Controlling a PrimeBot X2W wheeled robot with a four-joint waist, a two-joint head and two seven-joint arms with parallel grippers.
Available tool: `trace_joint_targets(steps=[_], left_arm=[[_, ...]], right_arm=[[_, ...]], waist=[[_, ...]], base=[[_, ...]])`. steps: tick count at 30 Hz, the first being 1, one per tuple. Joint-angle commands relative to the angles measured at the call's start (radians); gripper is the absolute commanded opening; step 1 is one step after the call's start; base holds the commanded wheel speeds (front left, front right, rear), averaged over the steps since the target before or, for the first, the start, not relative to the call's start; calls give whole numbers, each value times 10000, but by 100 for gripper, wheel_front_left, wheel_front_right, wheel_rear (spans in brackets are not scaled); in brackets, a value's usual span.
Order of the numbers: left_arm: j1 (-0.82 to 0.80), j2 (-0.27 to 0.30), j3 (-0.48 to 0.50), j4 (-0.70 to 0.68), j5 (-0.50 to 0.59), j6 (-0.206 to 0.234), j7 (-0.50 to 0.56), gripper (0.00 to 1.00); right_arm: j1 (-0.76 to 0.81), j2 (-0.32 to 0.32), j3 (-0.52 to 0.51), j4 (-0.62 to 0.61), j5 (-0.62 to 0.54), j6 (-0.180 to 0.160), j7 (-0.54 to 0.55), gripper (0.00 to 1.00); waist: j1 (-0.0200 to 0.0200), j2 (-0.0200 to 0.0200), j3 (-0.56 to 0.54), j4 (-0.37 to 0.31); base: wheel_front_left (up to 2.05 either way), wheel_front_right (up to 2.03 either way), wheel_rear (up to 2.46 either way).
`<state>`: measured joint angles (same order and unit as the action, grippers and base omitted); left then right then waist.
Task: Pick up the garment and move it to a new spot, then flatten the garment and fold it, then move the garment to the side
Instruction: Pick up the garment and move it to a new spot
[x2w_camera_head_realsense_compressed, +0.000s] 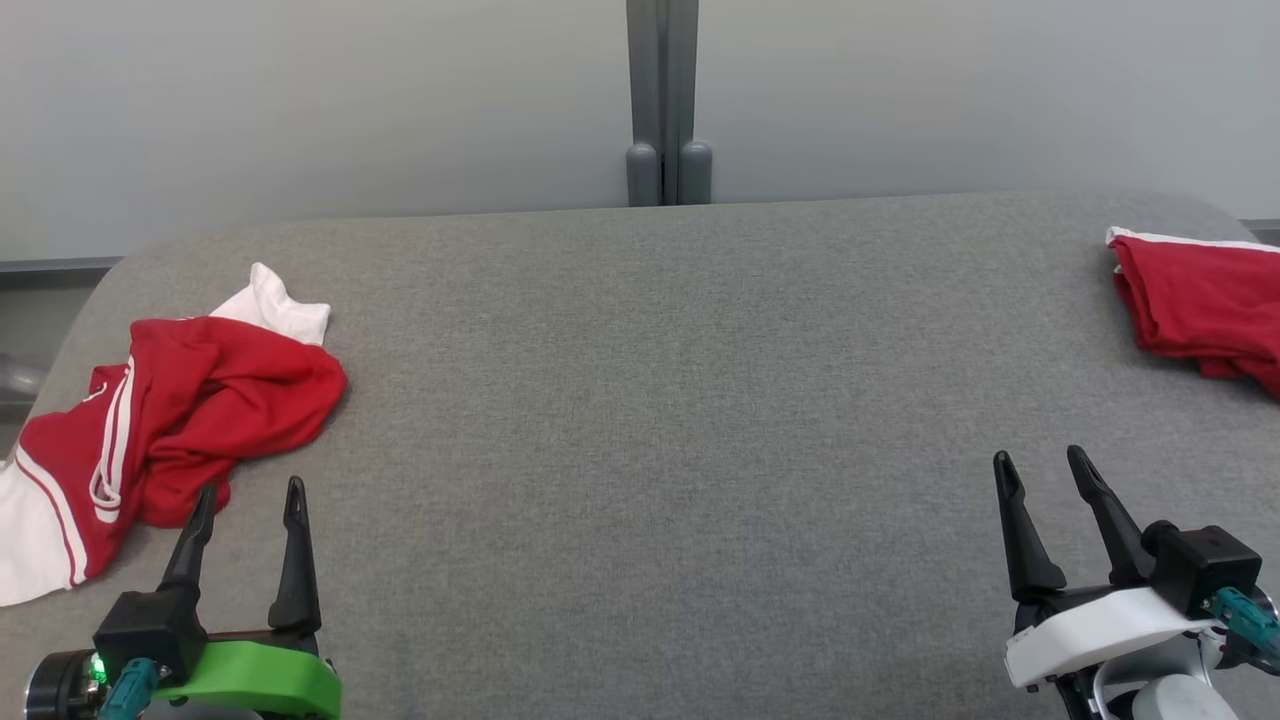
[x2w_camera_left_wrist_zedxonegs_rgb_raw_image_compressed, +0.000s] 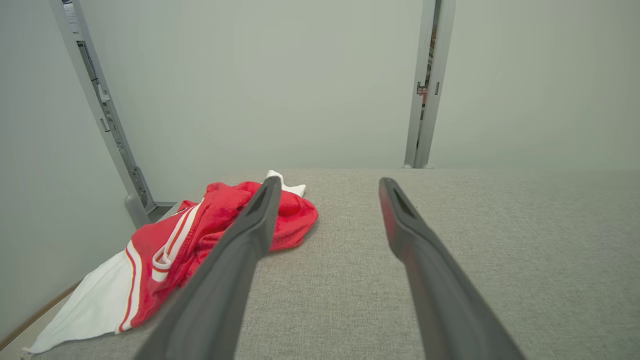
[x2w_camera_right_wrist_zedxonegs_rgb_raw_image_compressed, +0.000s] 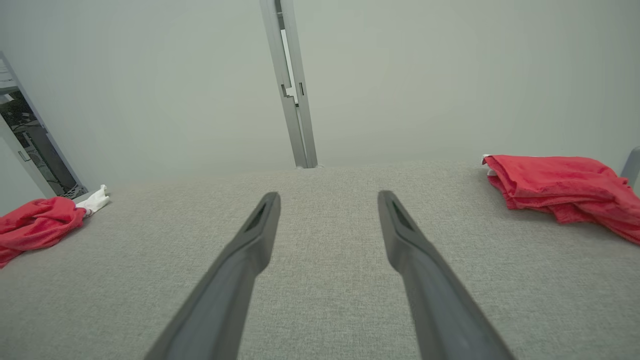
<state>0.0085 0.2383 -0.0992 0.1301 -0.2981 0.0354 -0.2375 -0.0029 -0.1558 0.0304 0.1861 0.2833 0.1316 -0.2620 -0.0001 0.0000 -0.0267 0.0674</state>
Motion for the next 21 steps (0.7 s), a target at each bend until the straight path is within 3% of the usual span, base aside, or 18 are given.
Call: trace_joint_targets(steps=[1, 21], left_arm=[[-113, 103, 39, -31, -27, 38, -10, 100], [100, 261, 176, -259, -179, 357, 95, 100]], right_arm=[[67, 13, 7, -26, -47, -19, -38, 100], [71, 35, 54, -118, -60, -19, -33, 100]], waist=[[1, 0, 21, 117], [1, 0, 269, 2174]], base=[[0, 0, 0], [0, 0, 0]])
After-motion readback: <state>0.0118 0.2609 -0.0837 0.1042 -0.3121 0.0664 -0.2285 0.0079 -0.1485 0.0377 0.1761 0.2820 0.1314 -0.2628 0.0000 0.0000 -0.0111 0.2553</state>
